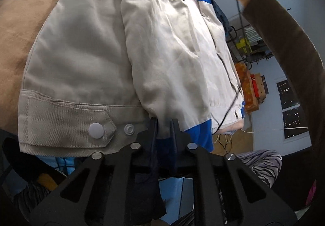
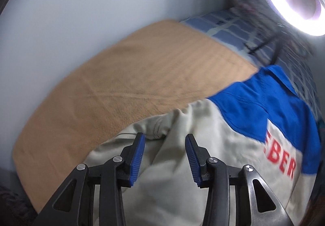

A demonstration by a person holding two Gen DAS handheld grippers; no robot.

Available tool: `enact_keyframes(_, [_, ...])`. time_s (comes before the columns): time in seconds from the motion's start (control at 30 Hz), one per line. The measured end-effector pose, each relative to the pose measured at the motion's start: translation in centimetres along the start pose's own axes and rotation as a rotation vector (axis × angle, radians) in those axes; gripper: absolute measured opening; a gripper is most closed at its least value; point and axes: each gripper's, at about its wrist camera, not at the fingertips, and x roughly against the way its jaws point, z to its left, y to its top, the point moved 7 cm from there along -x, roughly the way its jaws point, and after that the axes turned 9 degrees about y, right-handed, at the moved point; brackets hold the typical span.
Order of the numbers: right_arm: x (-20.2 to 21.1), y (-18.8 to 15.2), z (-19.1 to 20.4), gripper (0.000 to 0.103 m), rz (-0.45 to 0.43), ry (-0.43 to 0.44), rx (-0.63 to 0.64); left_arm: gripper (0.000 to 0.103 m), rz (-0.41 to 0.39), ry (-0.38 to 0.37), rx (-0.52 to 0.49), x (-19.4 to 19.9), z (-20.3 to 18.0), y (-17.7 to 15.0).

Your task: Fold large clothes

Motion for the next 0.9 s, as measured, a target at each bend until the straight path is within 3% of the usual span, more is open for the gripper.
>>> enact_keyframes(0.17, [-3.6, 0.1, 1.2, 0.044, 0.14, -0.109, 0.247, 0.005, -0.019, -0.011, 0.003, 0.9, 0.3, 0.3])
enact_keyframes(0.23, [-4.3, 0.0, 1.2, 0.062, 0.168, -0.132, 0.299, 0.004, -0.021, -0.024, 0.025, 1.1, 0.5, 0.4])
enact_keyframes(0.57, [-5.9, -0.5, 0.9, 0.06, 0.29, -0.226, 0.499, 0.004, -0.038, -0.015, 0.036, 1.8, 1.2, 0.6])
enact_keyframes(0.67, [-6.5, -0.4, 1.0, 0.059, 0.291, -0.285, 0.549, 0.003, -0.05, -0.005, 0.018, 2.0, 0.8, 0.6])
enact_keyframes(0.7, [-6.6, -0.2, 1.0, 0.05, 0.28, -0.289, 0.538, 0.003, -0.057, 0.0, 0.011, 2.1, 0.6, 0.6])
enact_keyframes(0.73, [-6.7, 0.1, 1.0, 0.03, 0.268, -0.288, 0.516, 0.003, -0.062, 0.0, 0.01, 2.2, 0.5, 0.6])
enact_keyframes(0.77, [-6.8, 0.4, 1.0, 0.02, 0.256, -0.291, 0.483, 0.002, -0.069, -0.001, 0.01, 2.5, 0.5, 0.7])
enact_keyframes(0.83, [-6.6, 1.1, 0.9, 0.011, 0.231, -0.279, 0.433, 0.002, -0.088, -0.003, 0.024, 3.2, 0.8, 0.9])
enact_keyframes(0.9, [-5.7, 2.1, 0.9, 0.008, 0.193, -0.271, 0.385, 0.002, -0.107, -0.002, 0.033, 3.9, 1.2, 1.0])
